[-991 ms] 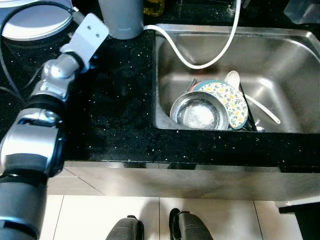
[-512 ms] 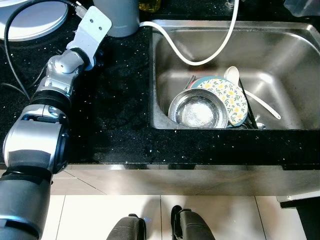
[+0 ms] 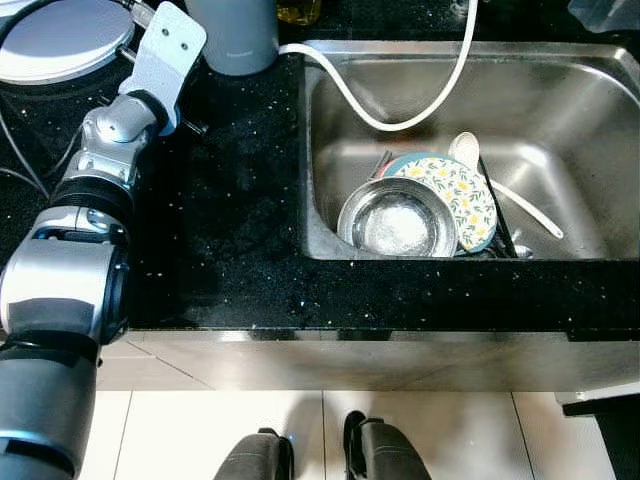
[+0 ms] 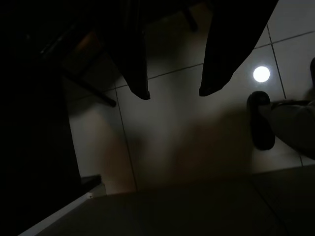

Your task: Kitchen organization

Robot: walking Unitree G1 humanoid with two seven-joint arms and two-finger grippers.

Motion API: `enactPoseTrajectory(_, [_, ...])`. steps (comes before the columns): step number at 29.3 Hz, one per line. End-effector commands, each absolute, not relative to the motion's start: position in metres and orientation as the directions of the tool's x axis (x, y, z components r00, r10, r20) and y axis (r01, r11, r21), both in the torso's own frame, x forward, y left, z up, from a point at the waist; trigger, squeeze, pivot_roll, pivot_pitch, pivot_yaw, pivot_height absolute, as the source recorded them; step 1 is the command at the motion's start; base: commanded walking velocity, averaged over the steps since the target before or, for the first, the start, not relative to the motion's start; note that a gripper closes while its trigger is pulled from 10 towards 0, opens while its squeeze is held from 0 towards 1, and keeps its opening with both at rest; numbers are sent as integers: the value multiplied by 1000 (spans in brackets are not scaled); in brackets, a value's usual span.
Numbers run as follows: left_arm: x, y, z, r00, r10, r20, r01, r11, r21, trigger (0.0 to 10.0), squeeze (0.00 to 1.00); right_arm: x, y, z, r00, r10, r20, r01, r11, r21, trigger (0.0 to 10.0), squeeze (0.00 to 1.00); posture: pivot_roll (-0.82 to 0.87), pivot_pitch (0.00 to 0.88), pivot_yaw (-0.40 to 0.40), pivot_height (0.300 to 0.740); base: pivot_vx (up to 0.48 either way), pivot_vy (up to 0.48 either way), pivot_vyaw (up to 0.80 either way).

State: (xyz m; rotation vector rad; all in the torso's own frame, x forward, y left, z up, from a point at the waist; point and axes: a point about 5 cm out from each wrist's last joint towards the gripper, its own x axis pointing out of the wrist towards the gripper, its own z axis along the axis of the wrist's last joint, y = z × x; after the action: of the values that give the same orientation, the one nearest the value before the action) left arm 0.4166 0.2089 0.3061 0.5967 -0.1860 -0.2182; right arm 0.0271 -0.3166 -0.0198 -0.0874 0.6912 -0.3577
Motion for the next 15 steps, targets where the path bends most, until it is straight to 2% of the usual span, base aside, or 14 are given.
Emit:
enactPoseTrajectory(1, [414, 221, 269, 969, -243, -42, 223, 790, 571, 0, 0, 17, -312, -27, 677, -351, -647, 310, 933, -182, 10000, 0, -237, 268, 8, 740, 0, 0, 0])
enactPoseTrajectory(3, [414, 220, 270, 968, -250, -33, 223, 788, 574, 0, 0, 18, -312, -28, 677, -351, -647, 312, 933, -181, 10000, 0, -237, 266, 9, 740, 0, 0, 0])
enactPoseTrajectory(4, [415, 217, 273, 968, -252, -15, 208, 763, 611, 10000, 0, 20, -311, -29, 676, -351, -647, 314, 933, -179, 10000, 0, -232, 255, 15, 740, 0, 0, 0])
enactPoseTrajectory(7, [415, 210, 279, 962, -270, 34, 178, 719, 672, 10000, 0, 23, -309, -32, 675, -352, -648, 318, 932, -174, 10000, 0, -228, 245, 21, 740, 0, 0, 0])
enactPoseTrajectory(10, [415, 198, 295, 948, -260, 184, 38, 666, 745, 10000, 0, 29, -307, -37, 673, -351, -651, 324, 931, -168, 10000, 0, -210, 223, 28, 740, 0, 0, 0])
enactPoseTrajectory(12, [414, 188, 298, 928, -295, 227, 35, 677, 736, 10000, 0, 33, -306, -40, 670, -351, -654, 326, 931, -165, 10000, 0, -199, 213, 34, 740, 0, 0, 0])
enactPoseTrajectory(15, [411, 166, 297, 885, -385, 263, 113, 725, 680, 10000, 0, 41, -305, -43, 674, -348, -652, 327, 931, -159, 10000, 0, -185, 196, 39, 740, 0, 0, 0])
